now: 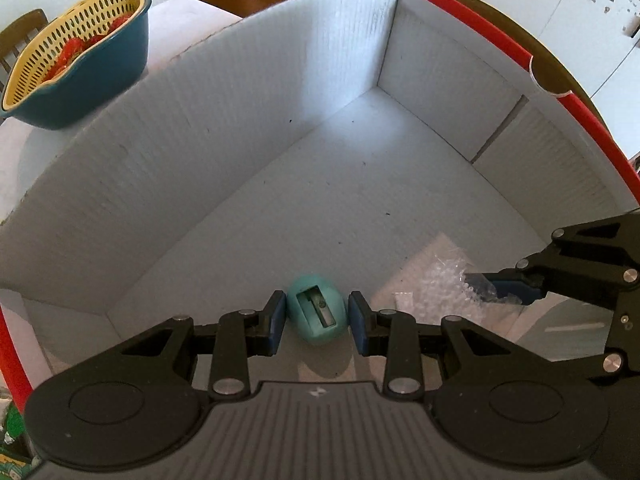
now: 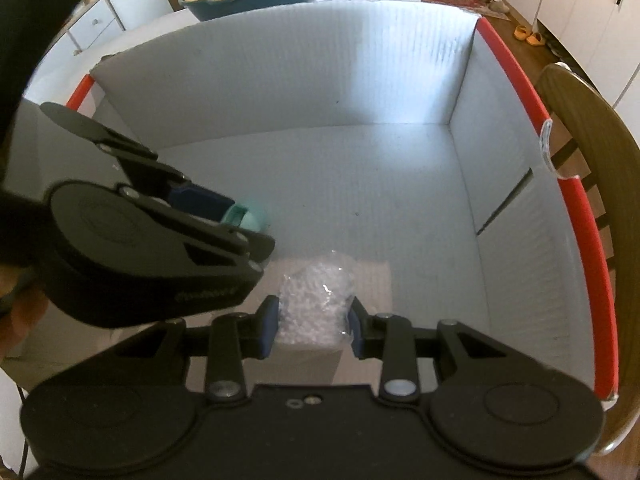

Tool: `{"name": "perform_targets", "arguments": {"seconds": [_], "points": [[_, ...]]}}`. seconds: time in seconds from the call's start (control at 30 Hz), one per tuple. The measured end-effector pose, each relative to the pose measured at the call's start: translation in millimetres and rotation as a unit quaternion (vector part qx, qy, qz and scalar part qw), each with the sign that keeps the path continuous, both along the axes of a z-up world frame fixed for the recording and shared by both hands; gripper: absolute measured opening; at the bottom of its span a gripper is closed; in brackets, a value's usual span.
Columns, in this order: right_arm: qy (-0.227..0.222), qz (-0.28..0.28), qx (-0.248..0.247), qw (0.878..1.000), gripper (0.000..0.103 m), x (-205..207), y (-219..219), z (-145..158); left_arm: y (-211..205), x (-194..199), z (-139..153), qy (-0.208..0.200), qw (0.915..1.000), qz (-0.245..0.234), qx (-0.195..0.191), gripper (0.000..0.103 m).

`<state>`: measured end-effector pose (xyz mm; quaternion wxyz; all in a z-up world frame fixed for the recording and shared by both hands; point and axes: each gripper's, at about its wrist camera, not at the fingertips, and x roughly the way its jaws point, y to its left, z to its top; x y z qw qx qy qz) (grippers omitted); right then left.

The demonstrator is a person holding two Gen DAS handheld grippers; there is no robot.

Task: Organize objects
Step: 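Carry the sharpener and bubble-wrap bag into the red shoebox with both tools, then open the left tool over the box while the right tool releases the bubble wrap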

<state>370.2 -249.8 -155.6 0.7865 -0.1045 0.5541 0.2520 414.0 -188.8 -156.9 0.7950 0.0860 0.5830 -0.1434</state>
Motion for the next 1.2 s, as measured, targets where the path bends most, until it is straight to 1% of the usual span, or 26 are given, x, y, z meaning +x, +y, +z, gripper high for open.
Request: {"name": "perform_targets", "arguments": {"seconds": [0.1,0.17,0.2,0.27,0.33,0.43,0.6,0.8,0.87,0.97,1.1,1.2], "points": [[0.002,-0.001,-0.002,1.000,0.035,2,2,0,1,0,1,-0.002,1.0000,-0.001,0.000,0.033],[0.002,-0.001,-0.004,1.000,0.037,2,3,1,3,0,3,-0.005,1.0000,0.009,0.001,0.035],[0.001,-0.003,-0.002,1.000,0.039,1,3,1,5,-1,5,-0.006,0.9999,0.015,-0.002,0.038],[0.001,-0.010,0.004,1.000,0.048,2,2,2,9,-3,10,-0.011,0.9997,0.020,-0.013,0.044],[-0.004,-0.014,0.011,1.000,0.055,3,0,4,12,-6,15,-0.018,0.9995,0.016,-0.020,0.055],[-0.013,-0.012,0.017,1.000,0.058,0,-1,9,17,-8,23,-0.031,0.9990,0.021,-0.023,0.060],[-0.026,-0.008,0.026,0.999,0.062,-8,-1,20,28,-18,34,-0.050,0.9975,0.035,-0.036,0.060],[-0.054,-0.013,0.039,0.998,0.064,-14,-4,44,44,-38,64,-0.080,0.9936,0.046,-0.066,0.060],[-0.063,-0.013,0.046,0.997,0.066,-17,-5,48,51,-44,73,-0.091,0.9920,0.045,-0.075,0.060],[-0.077,-0.017,0.055,0.995,0.066,-28,-9,61,61,-55,90,-0.111,0.9888,0.043,-0.090,0.060],[-0.087,-0.021,0.068,0.994,0.067,-42,-10,75,72,-76,113,-0.138,0.9847,0.040,-0.098,0.060],[-0.098,-0.017,0.076,0.992,0.070,-54,-5,88,81,-88,122,-0.155,0.9814,0.037,-0.106,0.060]]}}
